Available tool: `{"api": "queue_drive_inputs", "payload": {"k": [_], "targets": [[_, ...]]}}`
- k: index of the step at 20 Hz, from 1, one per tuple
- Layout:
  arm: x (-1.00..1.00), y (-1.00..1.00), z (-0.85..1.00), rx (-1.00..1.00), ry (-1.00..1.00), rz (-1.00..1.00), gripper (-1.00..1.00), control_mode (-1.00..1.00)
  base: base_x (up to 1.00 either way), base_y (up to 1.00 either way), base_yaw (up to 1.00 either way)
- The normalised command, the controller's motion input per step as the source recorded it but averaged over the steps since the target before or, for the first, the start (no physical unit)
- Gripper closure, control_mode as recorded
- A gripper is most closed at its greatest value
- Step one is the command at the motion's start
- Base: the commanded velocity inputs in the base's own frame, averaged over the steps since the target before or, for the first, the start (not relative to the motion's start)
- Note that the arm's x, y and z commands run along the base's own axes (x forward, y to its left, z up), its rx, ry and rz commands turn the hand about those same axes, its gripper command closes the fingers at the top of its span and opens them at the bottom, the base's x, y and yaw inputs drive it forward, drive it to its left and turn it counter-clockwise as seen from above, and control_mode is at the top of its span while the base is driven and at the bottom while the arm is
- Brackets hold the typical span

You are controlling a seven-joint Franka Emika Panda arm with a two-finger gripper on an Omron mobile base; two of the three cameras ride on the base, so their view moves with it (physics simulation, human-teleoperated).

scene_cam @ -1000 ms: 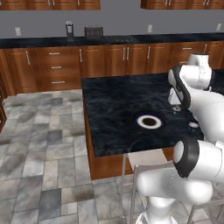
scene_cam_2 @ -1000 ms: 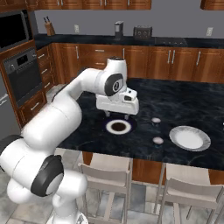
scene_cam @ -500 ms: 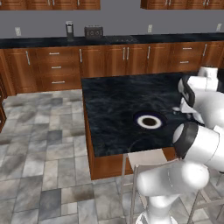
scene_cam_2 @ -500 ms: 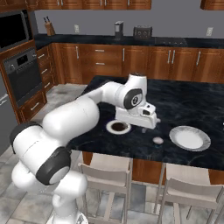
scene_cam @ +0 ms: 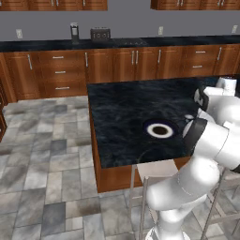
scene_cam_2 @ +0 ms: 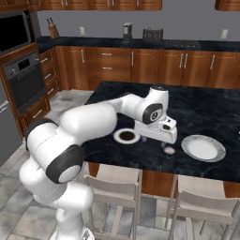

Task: Place two yogurt containers on each plate.

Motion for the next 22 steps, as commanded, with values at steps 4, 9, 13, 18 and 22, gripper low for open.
{"api": "queue_drive_inputs", "payload": {"k": [4, 9, 13, 18, 22], "targets": [[0.52, -0.29, -0.44, 0.04, -0.05, 0.00, -1.00, -1.00, 0.00, 0.00, 0.00], [0.44, -0.32, -0.34, 0.03, -0.01, 0.00, -1.00, -1.00, 0.00, 0.00, 0.00], [0.34, -0.32, -0.22, 0.00, 0.00, 0.00, -1.00, -1.00, 0.00, 0.00, 0.00], [0.25, -0.26, -0.28, 0.00, 0.00, 0.00, -1.00, -1.00, 0.00, 0.00, 0.00], [0.21, -0.07, -0.34, 0.00, 0.00, 0.00, -1.00, -1.00, 0.00, 0.00, 0.00]]}}
